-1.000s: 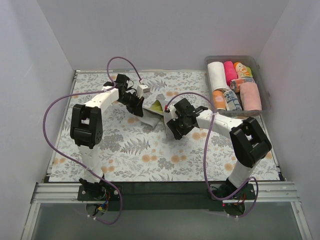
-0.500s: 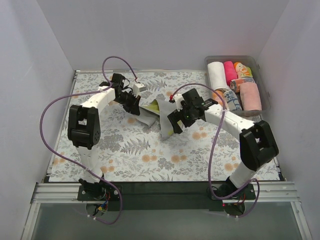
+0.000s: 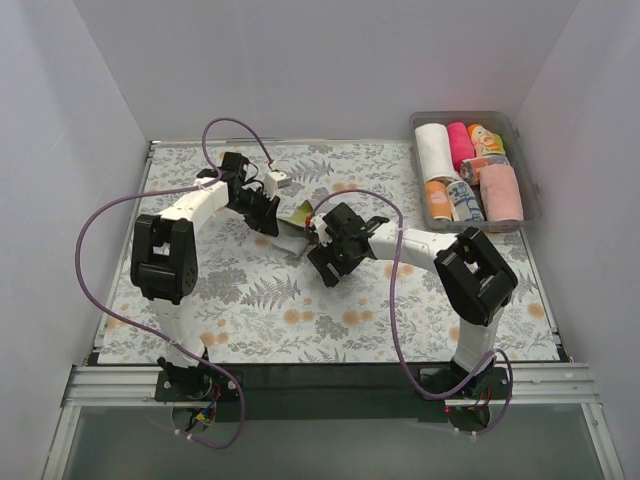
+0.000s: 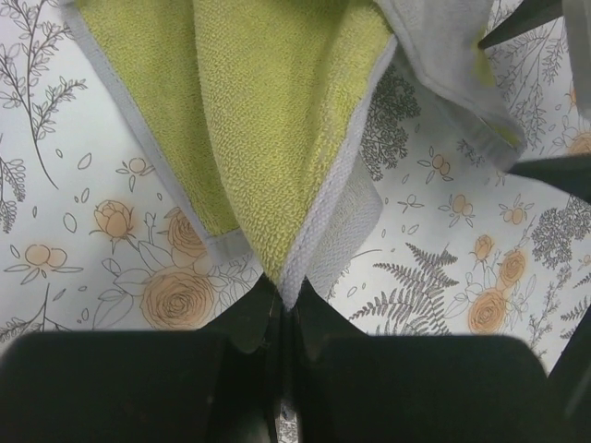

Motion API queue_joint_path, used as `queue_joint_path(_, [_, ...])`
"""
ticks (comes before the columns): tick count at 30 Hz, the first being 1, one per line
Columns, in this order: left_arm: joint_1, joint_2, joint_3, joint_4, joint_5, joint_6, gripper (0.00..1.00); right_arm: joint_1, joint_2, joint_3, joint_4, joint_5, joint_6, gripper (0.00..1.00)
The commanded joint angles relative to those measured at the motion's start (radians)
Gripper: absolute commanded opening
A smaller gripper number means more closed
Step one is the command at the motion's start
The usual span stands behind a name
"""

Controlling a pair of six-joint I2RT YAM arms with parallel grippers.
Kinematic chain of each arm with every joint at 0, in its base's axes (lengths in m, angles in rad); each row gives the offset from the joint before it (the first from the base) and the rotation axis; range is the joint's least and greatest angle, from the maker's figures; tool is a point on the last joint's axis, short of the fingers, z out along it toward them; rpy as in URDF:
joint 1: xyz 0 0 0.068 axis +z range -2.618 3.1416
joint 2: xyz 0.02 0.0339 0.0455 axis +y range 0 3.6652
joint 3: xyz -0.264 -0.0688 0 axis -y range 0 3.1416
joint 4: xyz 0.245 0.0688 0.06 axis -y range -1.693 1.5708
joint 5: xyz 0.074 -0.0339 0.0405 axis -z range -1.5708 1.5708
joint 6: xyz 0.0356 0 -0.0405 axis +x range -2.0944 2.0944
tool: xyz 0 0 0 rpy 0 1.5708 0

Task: Roll the towels
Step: Flatten the towel

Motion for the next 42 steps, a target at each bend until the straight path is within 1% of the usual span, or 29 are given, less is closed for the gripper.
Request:
queue_joint_path(1, [0.009,-0.100,-0.025,0.011,-0.001,-0.001,0.00,0.000,0.037,0.041,0.033,0.082,0.043,0.67])
queue_joint_path(2, [0.014,-0.103,-0.036,0.014,-0.002,-0.001,0.00,0.000,0.040,0.043,0.036,0.099,0.045,0.59])
queue_joint_path(3, [0.016,-0.106,-0.039,0.015,-0.008,-0.001,0.00,-0.006,0.040,0.044,0.036,0.101,0.049,0.37])
queue_joint_path(5, [0.020,-0.111,-0.046,0.017,-0.012,0.002,0.00,-0.014,0.028,0.049,0.039,0.099,0.048,0.19])
queue_joint_path(6, [0.019,-0.111,-0.046,0.014,-0.010,0.004,0.00,-0.020,0.023,0.051,0.039,0.099,0.039,0.02])
queue_joint_path(9, [0.023,-0.099,-0.040,0.012,-0.008,0.012,0.00,-0.044,-0.003,0.041,0.031,0.099,0.023,0.01])
queue_joint_path(10, [0.025,-0.097,-0.036,0.011,-0.012,0.013,0.00,-0.053,-0.021,0.037,0.030,0.096,-0.010,0.01])
queue_joint_path(14, [0.042,-0.090,-0.014,0.005,-0.019,0.038,0.00,-0.099,-0.092,0.044,-0.011,-0.012,-0.093,0.01])
queue_joint_path(16, [0.062,-0.080,0.021,-0.009,-0.027,0.061,0.00,-0.151,-0.139,0.064,-0.079,-0.077,-0.135,0.01])
queue_joint_path(17, [0.092,-0.076,0.038,-0.015,-0.034,0.079,0.00,-0.178,-0.151,0.099,-0.109,-0.098,-0.179,0.01])
queue_joint_path(19, [0.127,-0.061,0.102,-0.037,-0.027,0.122,0.00,-0.263,-0.181,0.144,-0.163,-0.141,-0.211,0.01])
queue_joint_path(20, [0.158,-0.057,0.125,-0.038,-0.025,0.143,0.00,-0.296,-0.185,0.194,-0.207,-0.152,-0.247,0.01])
queue_joint_path(21, [0.170,-0.053,0.145,-0.034,-0.028,0.172,0.00,-0.351,-0.188,0.218,-0.222,-0.154,-0.259,0.01])
queue_joint_path(24, [0.194,-0.042,0.213,-0.023,-0.036,0.231,0.00,-0.437,-0.173,0.332,-0.278,-0.172,-0.311,0.01])
queue_joint_path(25, [0.194,-0.034,0.231,-0.023,-0.036,0.281,0.00,-0.452,-0.146,0.371,-0.291,-0.187,-0.317,0.01])
queue_joint_path(27, [0.194,-0.025,0.276,0.011,-0.047,0.298,0.00,-0.489,-0.104,0.489,-0.311,-0.194,-0.324,0.01])
queue_joint_path(28, [0.194,-0.019,0.297,0.020,-0.051,0.302,0.00,-0.498,-0.054,0.535,-0.318,-0.203,-0.322,0.01])
queue_joint_path(29, [0.194,-0.002,0.356,0.022,-0.053,0.312,0.00,-0.506,-0.029,0.584,-0.329,-0.207,-0.322,0.01])
queue_joint_path(30, [0.195,0.005,0.386,0.008,-0.047,0.321,0.00,-0.520,-0.001,0.698,-0.362,-0.209,-0.321,0.01])
queue_joint_path(32, [0.198,-0.001,0.426,-0.015,-0.024,0.375,0.00,-0.535,0.054,0.777,-0.390,-0.218,-0.325,0.01])
queue_joint_path(34, [0.198,-0.033,0.386,-0.057,-0.001,0.453,0.00,-0.555,0.059,0.796,-0.416,-0.230,-0.349,0.01])
queue_joint_path(35, [0.198,-0.059,0.351,-0.072,0.005,0.538,0.00,-0.558,0.054,0.784,-0.426,-0.238,-0.354,0.01])
queue_joint_path(36, [0.197,-0.114,0.252,-0.107,0.007,0.597,0.00,-0.563,0.040,0.767,-0.436,-0.249,-0.362,0.01])
queue_joint_path(37, [0.198,-0.146,0.201,-0.138,0.010,0.655,0.00,-0.561,0.030,0.705,-0.459,-0.278,-0.370,0.01])
queue_joint_path(38, [0.197,-0.174,0.152,-0.176,0.011,0.780,0.00,-0.563,0.019,0.668,-0.467,-0.293,-0.382,0.01])
queue_joint_path(39, [0.195,-0.230,0.089,-0.246,0.008,0.832,0.02,-0.561,0.010,0.625,-0.476,-0.307,-0.389,0.01])
queue_joint_path(40, [0.194,-0.255,-0.012,-0.283,0.002,0.879,0.04,-0.561,-0.003,0.586,-0.495,-0.331,-0.399,0.01])
queue_joint_path(41, [0.194,-0.280,-0.075,-0.320,-0.011,0.938,0.13,-0.560,-0.006,0.513,-0.504,-0.338,-0.418,0.01])
queue_joint_path(42, [0.192,-0.307,-0.130,-0.386,-0.019,1.025,0.17,-0.558,-0.006,0.484,-0.512,-0.344,-0.428,0.01])
